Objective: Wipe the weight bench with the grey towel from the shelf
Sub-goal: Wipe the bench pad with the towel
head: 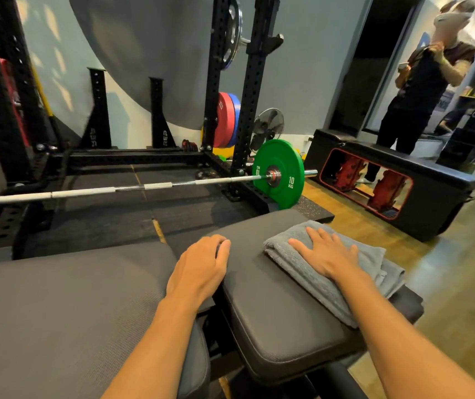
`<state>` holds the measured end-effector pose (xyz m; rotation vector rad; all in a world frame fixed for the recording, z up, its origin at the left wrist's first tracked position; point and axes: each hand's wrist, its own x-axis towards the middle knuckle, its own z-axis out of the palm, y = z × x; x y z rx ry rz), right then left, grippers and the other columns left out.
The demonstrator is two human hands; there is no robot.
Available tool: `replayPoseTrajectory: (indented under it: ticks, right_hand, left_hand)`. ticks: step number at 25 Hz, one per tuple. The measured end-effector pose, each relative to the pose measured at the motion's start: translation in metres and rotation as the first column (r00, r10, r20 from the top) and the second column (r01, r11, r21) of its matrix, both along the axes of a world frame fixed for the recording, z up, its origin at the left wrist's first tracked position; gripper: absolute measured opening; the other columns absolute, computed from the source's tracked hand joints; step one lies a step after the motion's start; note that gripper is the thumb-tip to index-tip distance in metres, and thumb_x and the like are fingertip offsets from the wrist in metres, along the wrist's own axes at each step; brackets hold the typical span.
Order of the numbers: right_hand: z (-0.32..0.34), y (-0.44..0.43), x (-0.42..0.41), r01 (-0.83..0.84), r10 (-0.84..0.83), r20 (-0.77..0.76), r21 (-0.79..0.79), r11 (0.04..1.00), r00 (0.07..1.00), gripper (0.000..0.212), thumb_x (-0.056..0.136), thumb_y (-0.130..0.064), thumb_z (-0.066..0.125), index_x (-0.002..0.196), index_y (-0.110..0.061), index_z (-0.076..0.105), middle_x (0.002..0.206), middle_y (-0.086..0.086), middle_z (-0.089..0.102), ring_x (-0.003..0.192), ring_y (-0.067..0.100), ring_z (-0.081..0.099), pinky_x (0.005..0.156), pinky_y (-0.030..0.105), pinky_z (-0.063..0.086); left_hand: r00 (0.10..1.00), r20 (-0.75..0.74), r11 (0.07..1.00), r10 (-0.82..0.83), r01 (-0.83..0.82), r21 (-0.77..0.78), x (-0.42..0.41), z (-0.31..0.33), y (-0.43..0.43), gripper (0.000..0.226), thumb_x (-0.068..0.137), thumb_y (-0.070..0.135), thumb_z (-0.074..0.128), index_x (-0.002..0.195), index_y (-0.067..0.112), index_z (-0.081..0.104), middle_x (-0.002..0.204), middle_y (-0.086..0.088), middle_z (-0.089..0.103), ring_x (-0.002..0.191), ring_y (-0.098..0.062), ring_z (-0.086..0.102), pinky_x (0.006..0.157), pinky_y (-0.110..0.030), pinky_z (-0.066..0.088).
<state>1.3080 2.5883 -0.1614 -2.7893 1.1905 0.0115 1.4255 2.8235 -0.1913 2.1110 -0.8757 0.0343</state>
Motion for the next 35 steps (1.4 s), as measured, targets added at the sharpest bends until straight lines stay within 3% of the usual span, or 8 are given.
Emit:
replayPoseTrajectory:
  ticks: [7,12,16,19,22,29,32,35]
  right_hand:
    - [-0.013,0.101,0.097,-0.365,0.365,0.013,0.036,0.930,0.931,0.090,0.084,-0.081,0.020,0.157,-0.028,0.009,0.167,0.002,0.002,0.152,0.029,0.001,0.114,0.066,-0.003]
    - [-0.010,0.119,0.000,-0.484,0.483,0.059,0.008,0.875,0.874,0.090,0.078,-0.085,0.031,0.154,-0.040,0.011,0.165,-0.012,0.004,0.152,0.014,-0.002,0.119,0.052,-0.004]
    - [-0.001,0.081,-0.067,-0.319,0.316,0.109,0.013,0.948,0.942,0.102,0.061,-0.096,0.007,0.150,-0.047,0.019,0.162,-0.020,0.016,0.150,0.005,0.010,0.121,0.041,0.005]
    - [0.003,0.071,-0.053,-0.162,0.158,0.140,0.019,0.987,0.977,0.082,0.084,-0.078,0.025,0.152,-0.032,0.023,0.161,-0.011,0.025,0.148,0.012,0.020,0.120,0.047,0.013]
    - [-0.007,0.097,-0.019,-0.150,0.149,0.108,-0.001,0.989,0.983,0.077,0.091,-0.070,0.024,0.155,-0.029,0.016,0.165,-0.007,0.016,0.151,0.016,0.013,0.119,0.052,0.010]
    - [-0.007,0.156,0.009,-0.152,0.151,0.075,0.007,0.988,0.986,0.078,0.091,-0.069,0.020,0.156,-0.029,0.006,0.166,0.001,0.006,0.152,0.022,0.004,0.117,0.058,0.005]
    - [-0.005,0.154,0.009,-0.164,0.160,0.099,0.034,0.986,0.982,0.078,0.089,-0.071,0.024,0.155,-0.032,0.012,0.166,-0.001,0.010,0.152,0.022,0.007,0.117,0.058,0.006]
    - [-0.003,0.167,0.008,-0.195,0.183,0.182,0.050,0.979,0.966,0.079,0.087,-0.074,0.023,0.154,-0.033,0.017,0.165,-0.003,0.015,0.151,0.020,0.012,0.117,0.058,0.007]
  left_hand:
    - [0.986,-0.103,0.937,0.132,-0.158,-0.312,0.020,-0.003,-0.004,0.038,0.096,0.038,0.038,0.115,0.016,0.063,0.120,0.000,0.062,0.118,-0.014,0.050,0.092,-0.021,0.031]
    - [0.977,-0.199,0.931,0.072,-0.137,-0.338,0.008,0.010,0.003,0.024,0.097,0.030,0.050,0.106,0.020,0.069,0.100,0.011,0.066,0.086,0.010,0.055,0.071,0.002,0.034]
    - [0.984,-0.172,0.963,0.038,-0.082,-0.258,0.003,0.009,0.004,0.018,0.093,0.040,0.051,0.093,0.031,0.067,0.092,0.012,0.069,0.086,0.005,0.060,0.071,-0.010,0.041]
    - [0.985,-0.161,0.974,0.068,-0.101,-0.202,0.004,0.005,0.004,0.028,0.092,0.046,0.046,0.097,0.027,0.067,0.095,0.008,0.070,0.090,-0.007,0.064,0.078,-0.028,0.048]
    - [0.986,-0.155,0.995,0.064,-0.076,-0.069,-0.011,0.010,-0.007,0.035,0.092,0.046,0.044,0.098,0.022,0.068,0.097,0.000,0.071,0.097,-0.021,0.063,0.082,-0.036,0.048]
    - [0.974,-0.169,0.986,0.149,-0.133,0.104,-0.021,0.018,0.001,0.038,0.088,0.040,0.049,0.120,0.022,0.061,0.128,-0.005,0.058,0.117,-0.028,0.054,0.093,-0.040,0.045]
    - [0.965,-0.237,0.989,0.117,-0.091,0.117,-0.017,0.019,0.006,0.037,0.086,0.038,0.055,0.117,0.019,0.063,0.124,-0.006,0.062,0.115,-0.029,0.056,0.090,-0.038,0.046]
    - [0.940,-0.337,0.996,0.059,-0.079,-0.046,-0.016,0.034,0.024,0.028,0.081,0.031,0.068,0.103,0.015,0.073,0.105,-0.007,0.071,0.105,-0.021,0.063,0.085,-0.034,0.052]
